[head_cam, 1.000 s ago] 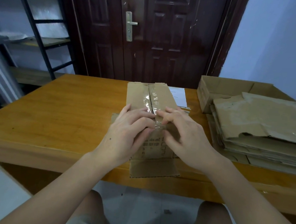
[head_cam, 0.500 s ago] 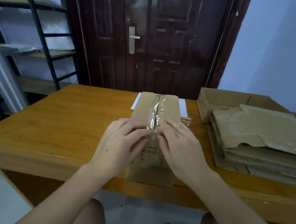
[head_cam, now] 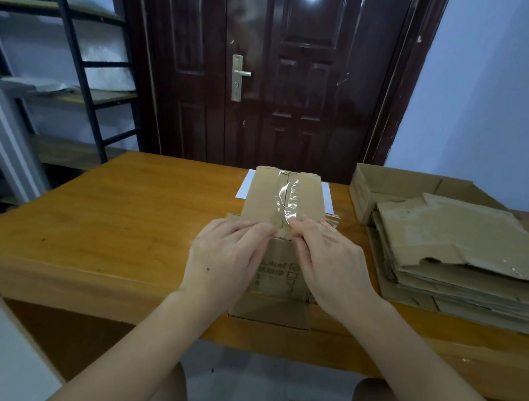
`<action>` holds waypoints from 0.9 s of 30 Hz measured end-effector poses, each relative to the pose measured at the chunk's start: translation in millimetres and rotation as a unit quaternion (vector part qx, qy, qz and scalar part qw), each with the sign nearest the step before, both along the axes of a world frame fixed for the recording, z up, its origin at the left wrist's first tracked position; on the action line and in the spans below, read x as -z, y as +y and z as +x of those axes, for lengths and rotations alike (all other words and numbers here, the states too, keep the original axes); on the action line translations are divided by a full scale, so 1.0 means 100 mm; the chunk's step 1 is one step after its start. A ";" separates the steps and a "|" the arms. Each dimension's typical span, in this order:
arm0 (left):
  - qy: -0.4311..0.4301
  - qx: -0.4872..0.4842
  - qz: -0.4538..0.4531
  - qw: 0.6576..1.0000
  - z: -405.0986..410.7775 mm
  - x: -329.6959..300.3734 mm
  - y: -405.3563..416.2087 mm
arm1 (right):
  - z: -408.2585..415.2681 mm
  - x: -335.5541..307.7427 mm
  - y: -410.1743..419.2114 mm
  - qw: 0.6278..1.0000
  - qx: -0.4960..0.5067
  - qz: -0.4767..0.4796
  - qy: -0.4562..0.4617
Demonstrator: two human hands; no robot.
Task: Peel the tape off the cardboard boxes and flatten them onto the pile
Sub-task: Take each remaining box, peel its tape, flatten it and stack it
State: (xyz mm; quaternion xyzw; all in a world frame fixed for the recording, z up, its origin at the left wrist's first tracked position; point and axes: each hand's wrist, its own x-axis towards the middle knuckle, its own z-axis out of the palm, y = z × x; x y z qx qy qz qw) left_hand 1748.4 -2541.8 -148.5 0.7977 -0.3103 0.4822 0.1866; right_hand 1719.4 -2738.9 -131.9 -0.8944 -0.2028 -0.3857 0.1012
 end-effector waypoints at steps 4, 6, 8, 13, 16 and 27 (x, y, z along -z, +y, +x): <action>-0.004 -0.002 -0.007 1.000 -0.02 -0.01 0.01 | 0.01 -0.06 0.03 1.000 0.003 0.026 -0.007; 0.012 -0.005 -0.016 1.000 -0.03 -0.02 0.00 | 0.02 -0.09 0.04 0.999 0.017 0.038 -0.008; 0.039 -0.017 -0.023 0.999 -0.06 -0.03 -0.04 | 0.04 -0.09 0.04 0.999 0.019 0.028 -0.028; 0.072 -0.033 -0.015 0.997 -0.12 -0.07 -0.17 | 0.03 -0.03 0.02 0.999 -0.004 -0.009 -0.048; 0.077 -0.029 -0.008 0.997 -0.07 -0.07 -0.16 | -0.01 -0.08 0.03 1.000 -0.006 -0.008 -0.020; 0.085 0.005 0.006 0.996 0.03 0.04 0.00 | -0.05 -0.43 -0.06 0.994 0.001 0.016 0.107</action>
